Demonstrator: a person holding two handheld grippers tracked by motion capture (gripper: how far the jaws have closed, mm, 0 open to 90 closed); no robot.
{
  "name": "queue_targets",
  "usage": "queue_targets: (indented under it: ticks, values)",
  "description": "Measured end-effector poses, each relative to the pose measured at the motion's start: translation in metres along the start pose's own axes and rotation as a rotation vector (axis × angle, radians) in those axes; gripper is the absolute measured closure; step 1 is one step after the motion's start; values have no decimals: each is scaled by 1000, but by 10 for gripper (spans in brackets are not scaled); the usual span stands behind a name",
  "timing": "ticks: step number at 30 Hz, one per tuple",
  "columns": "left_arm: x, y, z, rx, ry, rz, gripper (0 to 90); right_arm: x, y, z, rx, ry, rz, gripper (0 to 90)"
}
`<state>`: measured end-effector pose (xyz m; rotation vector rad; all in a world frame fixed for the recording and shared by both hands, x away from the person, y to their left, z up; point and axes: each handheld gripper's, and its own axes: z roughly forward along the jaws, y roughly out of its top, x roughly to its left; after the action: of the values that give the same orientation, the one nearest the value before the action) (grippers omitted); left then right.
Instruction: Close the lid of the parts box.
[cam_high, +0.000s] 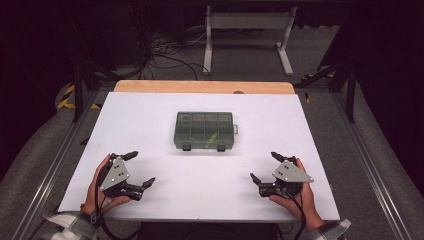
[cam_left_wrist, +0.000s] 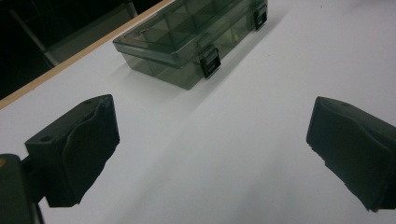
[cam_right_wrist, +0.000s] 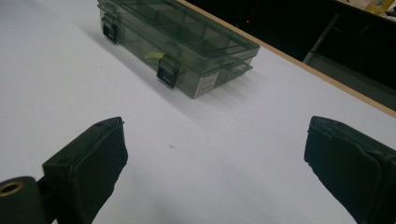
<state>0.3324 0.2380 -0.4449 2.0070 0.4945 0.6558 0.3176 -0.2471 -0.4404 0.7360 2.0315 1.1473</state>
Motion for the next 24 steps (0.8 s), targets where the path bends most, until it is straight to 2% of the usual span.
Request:
queue_targets:
  ticks: [24]
  values:
    - [0,-1,3,9,-10,1,33,3,3,3,-2,13,-3,64]
